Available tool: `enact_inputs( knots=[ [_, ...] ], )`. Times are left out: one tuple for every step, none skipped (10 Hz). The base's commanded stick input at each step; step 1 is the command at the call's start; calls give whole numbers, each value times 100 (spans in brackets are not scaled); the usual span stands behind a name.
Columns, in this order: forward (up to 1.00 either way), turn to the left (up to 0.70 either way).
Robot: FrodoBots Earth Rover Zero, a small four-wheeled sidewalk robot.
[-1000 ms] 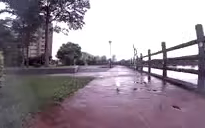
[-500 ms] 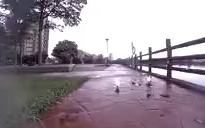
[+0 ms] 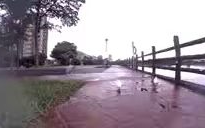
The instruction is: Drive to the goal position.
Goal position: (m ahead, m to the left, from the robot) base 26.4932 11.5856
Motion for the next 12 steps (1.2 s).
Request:
enact_inputs(
  knots=[
    [100,-1],
    [100,-1],
    [100,-1],
    [100,-1],
    [100,-1],
    [100,-1],
    [100,-1],
    [100,-1],
    [100,-1],
    [100,-1],
    [100,-1],
    [100,-1]
  ],
)
